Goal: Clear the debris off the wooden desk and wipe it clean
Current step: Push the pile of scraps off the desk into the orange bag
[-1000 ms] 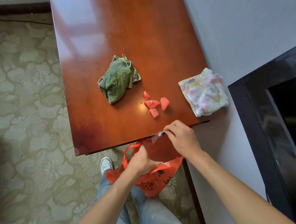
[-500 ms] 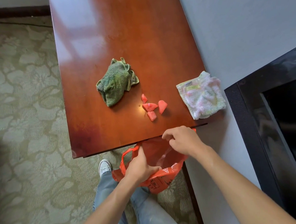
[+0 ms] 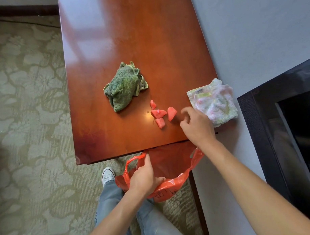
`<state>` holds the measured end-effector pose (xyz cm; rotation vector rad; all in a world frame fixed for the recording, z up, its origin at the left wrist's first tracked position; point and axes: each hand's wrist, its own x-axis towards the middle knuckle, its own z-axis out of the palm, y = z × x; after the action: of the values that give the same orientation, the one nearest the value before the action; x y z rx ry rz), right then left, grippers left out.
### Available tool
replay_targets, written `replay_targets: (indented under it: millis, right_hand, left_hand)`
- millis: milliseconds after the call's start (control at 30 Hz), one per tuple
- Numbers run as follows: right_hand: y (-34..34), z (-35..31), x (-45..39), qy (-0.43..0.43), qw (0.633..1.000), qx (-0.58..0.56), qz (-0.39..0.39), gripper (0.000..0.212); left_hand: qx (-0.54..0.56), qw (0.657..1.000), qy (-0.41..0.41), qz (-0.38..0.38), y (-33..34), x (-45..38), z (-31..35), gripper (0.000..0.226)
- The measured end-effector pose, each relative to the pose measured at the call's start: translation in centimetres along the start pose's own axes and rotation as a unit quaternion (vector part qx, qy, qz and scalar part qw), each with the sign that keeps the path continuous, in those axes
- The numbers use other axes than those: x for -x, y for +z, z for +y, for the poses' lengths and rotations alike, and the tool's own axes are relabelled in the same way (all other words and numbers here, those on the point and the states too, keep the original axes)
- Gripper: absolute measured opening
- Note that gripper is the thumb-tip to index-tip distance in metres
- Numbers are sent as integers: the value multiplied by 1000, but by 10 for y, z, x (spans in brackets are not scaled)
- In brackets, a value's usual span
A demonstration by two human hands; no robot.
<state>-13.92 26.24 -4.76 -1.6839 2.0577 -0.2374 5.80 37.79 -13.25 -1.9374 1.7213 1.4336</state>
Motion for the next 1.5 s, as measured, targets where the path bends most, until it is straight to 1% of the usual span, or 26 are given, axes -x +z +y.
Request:
replay_targets:
  millis: [67, 133, 167, 233, 300, 367, 433, 467, 500, 567, 600, 633, 700, 733, 767, 833, 900, 967, 1033, 1100, 1167, 1267, 1300, 1333, 1433, 1500]
  right_hand:
    - [2, -9, -23, -8, 998, 30, -58, 50]
    - [13, -12, -38, -36, 994, 53, -86, 54]
    - [20, -10, -43, -58, 992, 71, -83, 50]
    - [30, -4, -43, -91, 989, 98, -70, 32]
    - [33, 2, -30, -96, 989, 89, -64, 19]
    - [35, 10, -2, -104, 989, 79, -74, 14]
    - [37, 12, 32, -118, 987, 65, -88, 14]
    - [36, 11, 45, -123, 983, 65, -121, 15]
    - [34, 6, 56, -126, 974, 79, -172, 18]
    - [30, -2, 62, -118, 948, 129, -266, 28]
    - [28, -4, 60, -107, 948, 139, -265, 31]
    - [26, -5, 55, -93, 960, 133, -229, 32]
    - [23, -7, 40, -70, 988, 86, -111, 29]
    - [25, -9, 31, -67, 994, 54, -71, 29]
    - [28, -12, 22, -76, 995, 33, -57, 29]
    - [37, -19, 7, -116, 990, 41, -70, 34]
    - [50, -26, -2, -140, 984, 84, -67, 36]
    - [62, -28, -4, -149, 984, 94, -31, 27]
    - [70, -24, 1, -158, 985, 71, 0, 15]
    - [74, -17, 13, -166, 985, 53, 16, 12]
    - [75, -9, 36, -171, 985, 29, 8, 16]
    - [70, -1, 76, -178, 982, 16, -65, 21]
    - [67, 1, 84, -175, 981, 32, -79, 22]
    - [62, 3, 87, -157, 984, 44, -72, 21]
    - [45, 3, 66, -45, 999, 18, 26, 16]
    - [36, -1, 38, -26, 997, -19, 69, 22]
  left_hand:
    - [-16, 1000, -1, 6, -2, 3, 1, 121]
    - [-24, 1000, -4, 8, -4, 5, 2, 119]
    - [-28, 1000, -5, 11, -5, 6, 2, 117]
    - [-30, 999, -6, 15, -7, 7, 4, 114]
    - [-32, 999, -4, 17, -9, 9, 4, 112]
    - [-31, 999, -2, 15, -9, 10, 5, 112]
    - [-31, 999, -2, 13, -9, 10, 6, 111]
    - [-33, 999, -1, 11, -9, 10, 6, 111]
    - [-34, 999, 1, 10, -9, 10, 6, 111]
    - [-34, 999, 5, 9, -8, 9, 5, 110]
    - [-35, 999, 4, 9, -8, 8, 4, 110]
    - [-35, 999, 3, 10, -8, 6, 4, 111]
    - [-35, 999, 2, 14, -7, 5, 2, 110]
    - [-33, 999, 2, 14, -6, 4, 1, 110]
    - [-30, 999, 2, 12, -5, 3, 0, 109]
    - [-26, 1000, 6, 7, -2, 2, -1, 108]
    - [-20, 1000, 10, 6, 0, 0, -2, 108]
    - [-19, 1000, 15, 7, 1, -2, -2, 107]
    - [-21, 1000, 18, 7, 2, -3, -2, 107]
    - [-21, 1000, 17, 7, 4, -2, -3, 107]
    - [-16, 1000, 15, 6, 5, -2, -3, 106]
    - [-12, 999, 27, 18, 6, -4, -1, 98]
    - [-11, 999, 32, 20, 6, -4, -1, 96]
    - [-10, 999, 36, 19, 5, -4, -1, 95]
    - [-14, 999, 33, 17, 2, -3, -2, 94]
    - [-15, 999, 35, 20, 1, -2, -2, 92]
